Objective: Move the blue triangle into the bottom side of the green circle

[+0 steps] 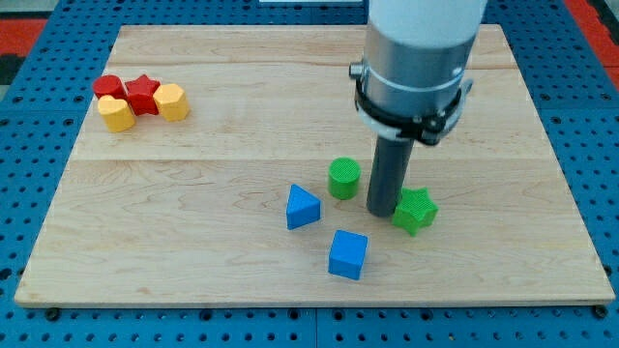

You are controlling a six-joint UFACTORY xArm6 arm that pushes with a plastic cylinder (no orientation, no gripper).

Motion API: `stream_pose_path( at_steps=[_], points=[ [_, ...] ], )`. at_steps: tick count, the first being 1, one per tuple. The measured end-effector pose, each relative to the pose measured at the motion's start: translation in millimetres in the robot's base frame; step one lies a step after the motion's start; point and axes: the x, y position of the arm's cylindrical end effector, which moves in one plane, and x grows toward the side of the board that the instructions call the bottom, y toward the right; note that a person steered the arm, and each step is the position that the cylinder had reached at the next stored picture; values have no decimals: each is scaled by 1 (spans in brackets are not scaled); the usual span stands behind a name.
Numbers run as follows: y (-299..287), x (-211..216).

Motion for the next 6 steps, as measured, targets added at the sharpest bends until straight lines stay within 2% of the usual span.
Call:
stream_pose_path(
  at_steps=[1, 2, 3, 5, 6],
  points=[
    [-63, 35],
    [-127, 34],
    [-129, 4],
    [-29, -50],
    [-4, -48]
  ],
)
